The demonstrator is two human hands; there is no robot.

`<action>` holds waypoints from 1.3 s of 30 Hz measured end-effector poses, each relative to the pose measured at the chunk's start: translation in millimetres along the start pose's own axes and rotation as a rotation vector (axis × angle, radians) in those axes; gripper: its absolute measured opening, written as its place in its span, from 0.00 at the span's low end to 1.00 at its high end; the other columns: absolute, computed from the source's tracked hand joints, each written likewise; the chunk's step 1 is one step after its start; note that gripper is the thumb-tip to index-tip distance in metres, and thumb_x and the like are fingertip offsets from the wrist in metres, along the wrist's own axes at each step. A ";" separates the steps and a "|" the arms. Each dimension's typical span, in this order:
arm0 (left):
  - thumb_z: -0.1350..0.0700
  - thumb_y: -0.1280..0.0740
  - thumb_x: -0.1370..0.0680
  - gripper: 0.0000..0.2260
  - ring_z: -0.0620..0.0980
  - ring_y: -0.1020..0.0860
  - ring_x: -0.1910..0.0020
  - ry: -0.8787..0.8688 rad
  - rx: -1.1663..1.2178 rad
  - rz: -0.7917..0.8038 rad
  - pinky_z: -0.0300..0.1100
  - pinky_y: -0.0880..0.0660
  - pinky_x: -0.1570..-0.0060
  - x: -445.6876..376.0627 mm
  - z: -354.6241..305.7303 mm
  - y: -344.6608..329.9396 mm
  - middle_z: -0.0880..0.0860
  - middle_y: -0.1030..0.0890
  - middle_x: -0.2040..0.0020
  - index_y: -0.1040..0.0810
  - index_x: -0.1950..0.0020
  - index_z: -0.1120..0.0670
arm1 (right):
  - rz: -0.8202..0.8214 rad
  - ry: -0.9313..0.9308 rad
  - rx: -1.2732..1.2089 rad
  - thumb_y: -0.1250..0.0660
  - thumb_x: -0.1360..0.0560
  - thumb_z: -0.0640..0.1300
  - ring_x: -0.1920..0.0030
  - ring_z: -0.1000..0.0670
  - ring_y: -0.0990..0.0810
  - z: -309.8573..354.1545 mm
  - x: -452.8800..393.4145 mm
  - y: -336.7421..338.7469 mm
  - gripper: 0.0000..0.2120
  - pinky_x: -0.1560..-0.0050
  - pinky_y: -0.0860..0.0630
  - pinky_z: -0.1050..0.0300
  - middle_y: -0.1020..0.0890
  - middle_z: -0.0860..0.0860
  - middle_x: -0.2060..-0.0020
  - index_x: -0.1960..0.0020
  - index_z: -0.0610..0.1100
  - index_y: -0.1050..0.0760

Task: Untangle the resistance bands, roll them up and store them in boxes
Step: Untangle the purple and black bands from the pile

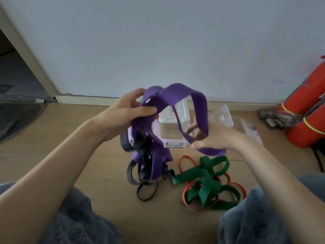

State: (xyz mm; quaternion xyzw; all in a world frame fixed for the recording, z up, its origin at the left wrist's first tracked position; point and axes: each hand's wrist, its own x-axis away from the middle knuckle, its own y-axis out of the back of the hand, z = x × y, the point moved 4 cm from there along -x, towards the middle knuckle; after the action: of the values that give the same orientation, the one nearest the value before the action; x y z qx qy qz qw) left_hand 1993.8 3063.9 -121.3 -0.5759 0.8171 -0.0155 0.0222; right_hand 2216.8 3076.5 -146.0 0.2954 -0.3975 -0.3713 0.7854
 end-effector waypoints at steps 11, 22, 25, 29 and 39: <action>0.60 0.31 0.26 0.08 0.47 0.18 0.57 0.213 -0.301 0.245 0.36 0.22 0.58 5.3 3.6 -37.2 0.54 0.16 0.55 0.22 0.48 0.59 | 0.019 0.381 -0.727 0.24 0.38 0.46 0.54 0.55 0.17 34.9 5.3 -8.3 0.13 0.54 0.22 0.62 0.15 0.51 0.58 0.55 0.44 0.18; 0.58 0.35 0.22 0.04 0.34 0.21 0.58 0.396 -0.388 0.184 0.26 0.28 0.58 14.3 68.5 -41.3 0.44 0.19 0.55 0.22 0.49 0.51 | -0.306 0.211 -1.230 0.40 0.24 0.33 0.72 0.55 0.22 40.5 1.3 -0.5 0.11 0.71 0.27 0.66 0.22 0.51 0.74 0.62 0.43 0.26; 0.62 0.34 0.23 0.09 0.44 0.23 0.48 0.436 -0.539 0.207 0.31 0.27 0.50 19.2 81.1 -40.4 0.47 0.21 0.49 0.24 0.45 0.54 | -0.350 0.185 -1.331 0.39 0.23 0.34 0.68 0.52 0.22 37.0 3.4 -1.0 0.11 0.65 0.27 0.62 0.23 0.50 0.72 0.63 0.42 0.26; 0.57 0.33 0.24 0.04 0.45 0.23 0.54 0.416 -0.564 0.191 0.36 0.23 0.52 21.5 71.1 -40.6 0.50 0.23 0.53 0.25 0.50 0.54 | -0.430 0.180 -1.465 0.38 0.22 0.37 0.66 0.52 0.22 18.6 2.5 10.6 0.08 0.56 0.22 0.57 0.22 0.50 0.71 0.60 0.40 0.25; 0.49 0.34 0.25 0.12 0.50 0.17 0.64 0.224 -0.256 -0.068 0.37 0.22 0.67 13.0 -6.9 -16.1 0.52 0.15 0.61 0.21 0.49 0.57 | 0.017 -0.141 0.014 0.45 0.21 0.36 0.69 0.53 0.32 -9.7 -6.2 -32.5 0.11 0.70 0.31 0.66 0.31 0.47 0.67 0.62 0.40 0.34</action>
State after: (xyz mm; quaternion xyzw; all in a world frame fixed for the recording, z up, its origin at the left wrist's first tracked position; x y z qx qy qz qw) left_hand 2004.2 3046.2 -113.9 -0.5962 0.7896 0.0241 -0.1432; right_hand 2211.1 3065.3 -178.2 0.2706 -0.4567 -0.3818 0.7566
